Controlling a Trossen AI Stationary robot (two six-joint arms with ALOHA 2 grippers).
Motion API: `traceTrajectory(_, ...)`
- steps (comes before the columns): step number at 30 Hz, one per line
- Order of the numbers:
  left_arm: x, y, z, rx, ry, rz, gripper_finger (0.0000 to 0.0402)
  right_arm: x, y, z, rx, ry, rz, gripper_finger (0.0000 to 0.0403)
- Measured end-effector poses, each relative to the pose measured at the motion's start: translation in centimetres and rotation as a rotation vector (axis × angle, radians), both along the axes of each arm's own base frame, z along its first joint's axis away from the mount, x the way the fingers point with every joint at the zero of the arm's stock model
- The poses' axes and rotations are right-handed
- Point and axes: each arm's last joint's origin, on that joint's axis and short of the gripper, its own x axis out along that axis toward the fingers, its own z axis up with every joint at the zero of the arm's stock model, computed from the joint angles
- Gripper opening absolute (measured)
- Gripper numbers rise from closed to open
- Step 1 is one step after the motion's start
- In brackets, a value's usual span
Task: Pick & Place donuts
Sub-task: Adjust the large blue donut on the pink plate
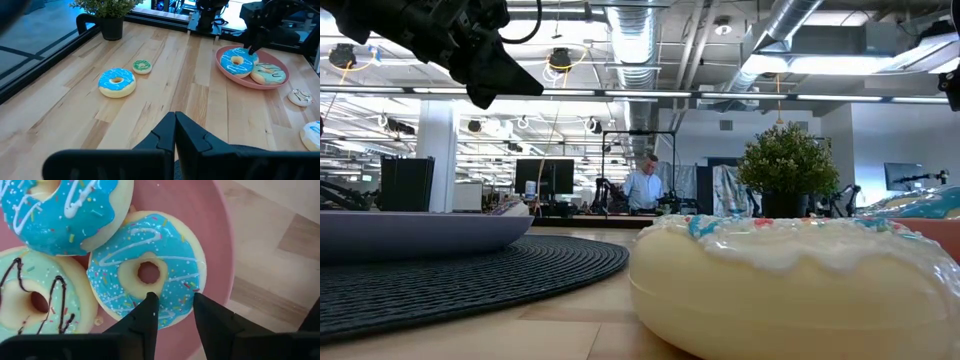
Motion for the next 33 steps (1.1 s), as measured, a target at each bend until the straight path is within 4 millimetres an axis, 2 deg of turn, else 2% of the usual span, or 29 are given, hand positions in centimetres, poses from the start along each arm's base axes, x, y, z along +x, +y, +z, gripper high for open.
traceTrajectory(11, 0.0, 0.0, 0.0, 0.0, 0.0, 0.0, 0.0, 0.0, 0.0, -0.3, 0.012, -0.013, 0.0, 0.0067)
traceTrajectory(20, 0.0, 0.0, 0.0, 0.0, 0.0, 0.0, 0.0, 0.0, 0.0, -0.3, 0.011, -0.014, -0.001, 0.0063)
traceTrajectory(28, 0.0, 0.0, 0.0, -0.001, 0.0, 0.001, 0.0, -0.4, -0.3, 1.7, 0.005, -0.038, -0.016, 0.0063)
traceTrajectory(33, 0.0, 0.0, 0.0, -0.001, 0.0, 0.0, 0.0, -0.5, -0.4, 2.1, 0.016, -0.046, -0.019, 0.0063)
